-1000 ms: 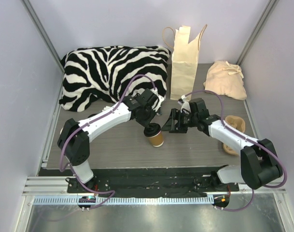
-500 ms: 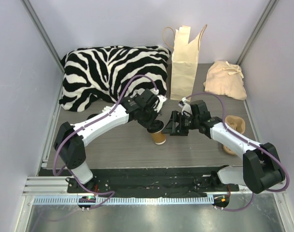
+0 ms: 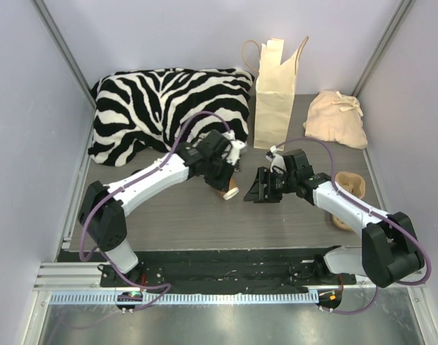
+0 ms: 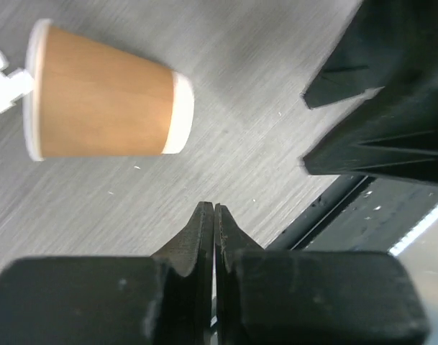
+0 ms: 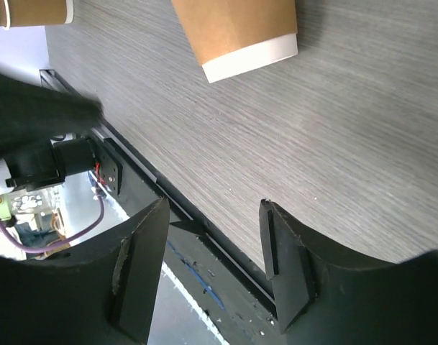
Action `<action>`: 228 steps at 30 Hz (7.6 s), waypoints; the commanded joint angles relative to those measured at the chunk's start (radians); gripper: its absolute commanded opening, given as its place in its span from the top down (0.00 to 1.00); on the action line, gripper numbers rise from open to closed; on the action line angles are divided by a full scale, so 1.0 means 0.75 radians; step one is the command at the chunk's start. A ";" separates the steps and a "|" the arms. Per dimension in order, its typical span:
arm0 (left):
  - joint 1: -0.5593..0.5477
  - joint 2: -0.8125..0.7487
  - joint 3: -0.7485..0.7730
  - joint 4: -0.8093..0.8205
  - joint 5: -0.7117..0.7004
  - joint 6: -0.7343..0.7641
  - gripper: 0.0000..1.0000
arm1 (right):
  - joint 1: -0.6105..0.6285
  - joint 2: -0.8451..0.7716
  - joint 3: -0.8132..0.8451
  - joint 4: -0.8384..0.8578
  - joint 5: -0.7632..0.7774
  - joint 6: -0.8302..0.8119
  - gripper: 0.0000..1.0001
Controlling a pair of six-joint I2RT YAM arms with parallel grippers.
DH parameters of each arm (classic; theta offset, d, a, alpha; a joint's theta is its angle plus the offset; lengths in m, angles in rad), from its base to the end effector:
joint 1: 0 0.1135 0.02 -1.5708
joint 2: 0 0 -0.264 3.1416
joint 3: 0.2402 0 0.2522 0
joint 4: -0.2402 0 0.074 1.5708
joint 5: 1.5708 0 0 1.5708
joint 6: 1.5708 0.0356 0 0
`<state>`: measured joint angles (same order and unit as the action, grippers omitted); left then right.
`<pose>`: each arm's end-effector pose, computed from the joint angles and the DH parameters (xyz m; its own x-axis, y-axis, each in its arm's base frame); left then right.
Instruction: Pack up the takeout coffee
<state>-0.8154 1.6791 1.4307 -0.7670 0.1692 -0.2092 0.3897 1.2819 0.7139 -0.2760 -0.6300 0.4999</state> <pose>0.2412 -0.2649 0.2812 -0.7315 0.4782 -0.4861 0.6405 0.7263 -0.2495 0.2250 0.1151 0.2086 -0.9274 0.0378 -0.3721 -0.2559 0.6615 0.7049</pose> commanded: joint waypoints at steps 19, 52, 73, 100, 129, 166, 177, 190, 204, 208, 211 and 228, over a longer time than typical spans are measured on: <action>0.590 0.125 -0.098 0.517 0.693 -0.007 0.32 | 0.020 0.436 0.306 0.141 0.036 0.010 0.39; -0.105 0.165 0.279 -0.305 -0.341 1.104 1.00 | -0.446 0.095 0.306 -0.209 -0.111 -0.129 0.39; -0.412 0.398 0.228 -0.315 -1.121 1.361 0.83 | -0.558 0.129 0.300 -0.219 -0.156 -0.133 0.37; 0.627 0.060 0.418 -0.129 0.371 0.704 0.32 | -0.558 0.158 0.363 -0.133 -0.203 -0.112 0.33; 0.600 0.559 0.265 0.020 0.269 1.637 0.68 | -0.558 0.205 0.386 -0.158 -0.226 -0.133 0.32; 0.208 -0.214 0.242 -0.953 1.593 0.866 0.99 | 0.204 -0.515 0.606 -0.332 -0.129 -1.533 0.06; 0.061 -0.195 0.297 -1.192 1.546 1.236 0.95 | 0.628 -0.495 0.551 -0.397 0.007 -1.507 0.04; 0.038 -0.230 0.297 -1.194 1.546 1.273 0.96 | 0.697 -0.496 0.457 -0.334 0.030 -1.454 0.41; 0.559 -0.159 0.510 -1.144 1.675 1.118 0.53 | 0.685 -0.460 0.431 -0.158 0.210 -0.810 0.99; 0.698 -0.340 0.436 -0.470 1.226 0.511 0.57 | 0.510 -0.425 0.404 -0.080 0.212 -0.382 0.99; 0.640 -0.637 0.165 0.034 0.691 0.416 0.44 | 0.346 -0.362 0.345 0.065 0.065 -0.115 0.99; 0.026 -0.789 -0.193 0.221 0.186 0.902 0.59 | 0.196 -0.200 0.108 0.477 -0.307 0.295 0.99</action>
<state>-0.6861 1.1248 1.3193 -0.7353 0.4015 0.3466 0.5400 1.1397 0.7982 -0.0219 -0.7948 0.6933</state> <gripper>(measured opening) 0.436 0.307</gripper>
